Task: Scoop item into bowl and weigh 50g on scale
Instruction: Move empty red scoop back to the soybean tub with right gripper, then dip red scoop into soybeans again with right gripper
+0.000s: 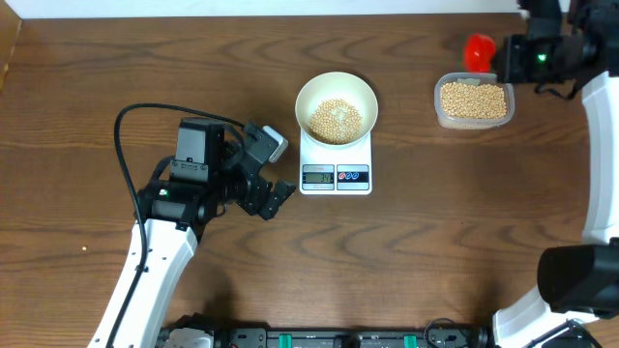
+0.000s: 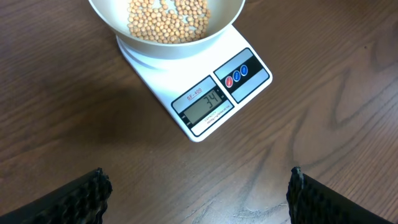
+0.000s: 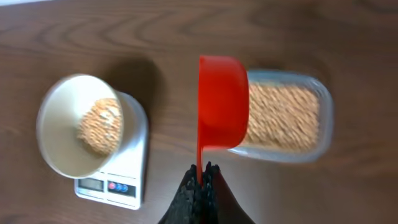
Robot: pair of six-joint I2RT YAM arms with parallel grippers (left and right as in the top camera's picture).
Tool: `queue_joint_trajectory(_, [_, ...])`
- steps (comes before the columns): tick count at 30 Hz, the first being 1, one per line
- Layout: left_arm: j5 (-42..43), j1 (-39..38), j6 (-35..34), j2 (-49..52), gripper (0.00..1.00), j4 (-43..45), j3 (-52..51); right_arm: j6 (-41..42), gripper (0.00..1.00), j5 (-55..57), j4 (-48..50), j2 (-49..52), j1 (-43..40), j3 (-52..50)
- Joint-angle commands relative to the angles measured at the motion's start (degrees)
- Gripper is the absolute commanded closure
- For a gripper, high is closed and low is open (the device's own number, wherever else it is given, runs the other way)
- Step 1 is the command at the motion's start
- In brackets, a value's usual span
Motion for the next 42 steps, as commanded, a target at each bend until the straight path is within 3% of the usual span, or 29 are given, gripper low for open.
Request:
queue_joint_trajectory(1, [-0.33,-0.17,0.52,0.17,0.07,-0.02,-0.22,0.63,0.99,4.46,-2.14,2.73,-1.07,0.72])
queue_joint_trajectory(11, [-0.33,-0.17,0.52,0.17,0.07,-0.02,-0.20,2.75,0.99,12.48,-2.34,10.32,-1.14,0.70])
queue_joint_trajectory(20, [-0.33,-0.17,0.52,0.17,0.07,-0.02,-0.22,2.75,0.99,12.81,-1.01,15.69,-1.01,0.70])
queue_joint_trajectory(42, [-0.33,-0.17,0.52,0.17,0.07,-0.02,-0.22,2.71,0.99,-5.46,1.92,21.64,-2.62,0.70])
